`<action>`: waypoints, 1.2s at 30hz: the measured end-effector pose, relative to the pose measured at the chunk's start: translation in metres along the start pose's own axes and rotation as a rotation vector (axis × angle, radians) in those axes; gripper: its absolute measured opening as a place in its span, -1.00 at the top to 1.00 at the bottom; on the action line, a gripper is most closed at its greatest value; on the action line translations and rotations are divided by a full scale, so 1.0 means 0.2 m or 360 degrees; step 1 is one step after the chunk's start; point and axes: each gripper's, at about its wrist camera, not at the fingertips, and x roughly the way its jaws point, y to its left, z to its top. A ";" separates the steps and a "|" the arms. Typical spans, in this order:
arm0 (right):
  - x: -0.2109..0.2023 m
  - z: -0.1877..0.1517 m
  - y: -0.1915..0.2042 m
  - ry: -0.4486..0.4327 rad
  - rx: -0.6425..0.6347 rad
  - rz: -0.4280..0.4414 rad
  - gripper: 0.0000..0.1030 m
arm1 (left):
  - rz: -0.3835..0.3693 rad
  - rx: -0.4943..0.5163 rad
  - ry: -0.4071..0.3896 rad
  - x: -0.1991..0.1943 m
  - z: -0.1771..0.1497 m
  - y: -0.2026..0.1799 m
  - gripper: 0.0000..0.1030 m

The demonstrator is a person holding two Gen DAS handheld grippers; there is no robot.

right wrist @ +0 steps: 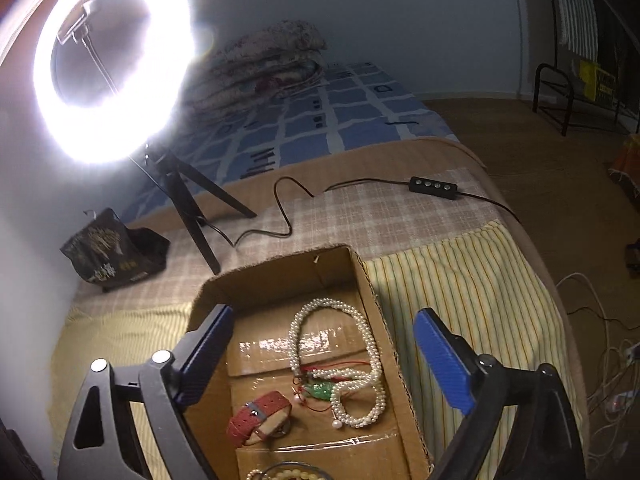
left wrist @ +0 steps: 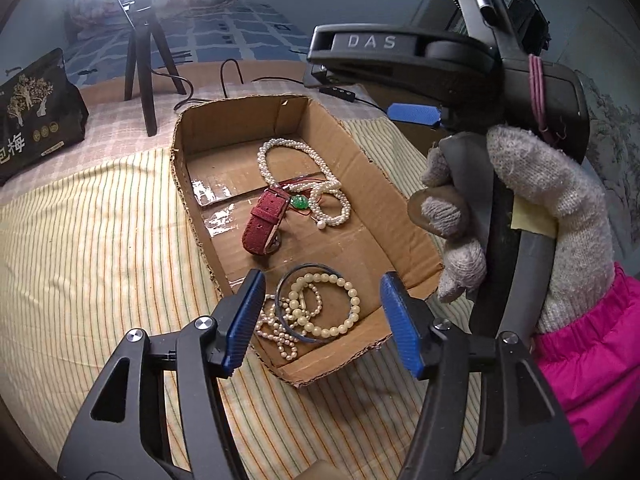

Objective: Organize jewelry

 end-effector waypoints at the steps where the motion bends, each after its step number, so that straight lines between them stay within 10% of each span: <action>1: 0.00 0.00 0.00 0.0004 -0.0007 -0.0009 -0.81 | 0.0005 -0.0002 0.0001 0.00 0.00 0.00 -0.19; 36: -0.67 -0.15 0.20 -0.0324 -0.0078 -0.0203 -0.99 | 0.0173 0.0104 -0.0354 -0.57 -0.08 0.11 -0.38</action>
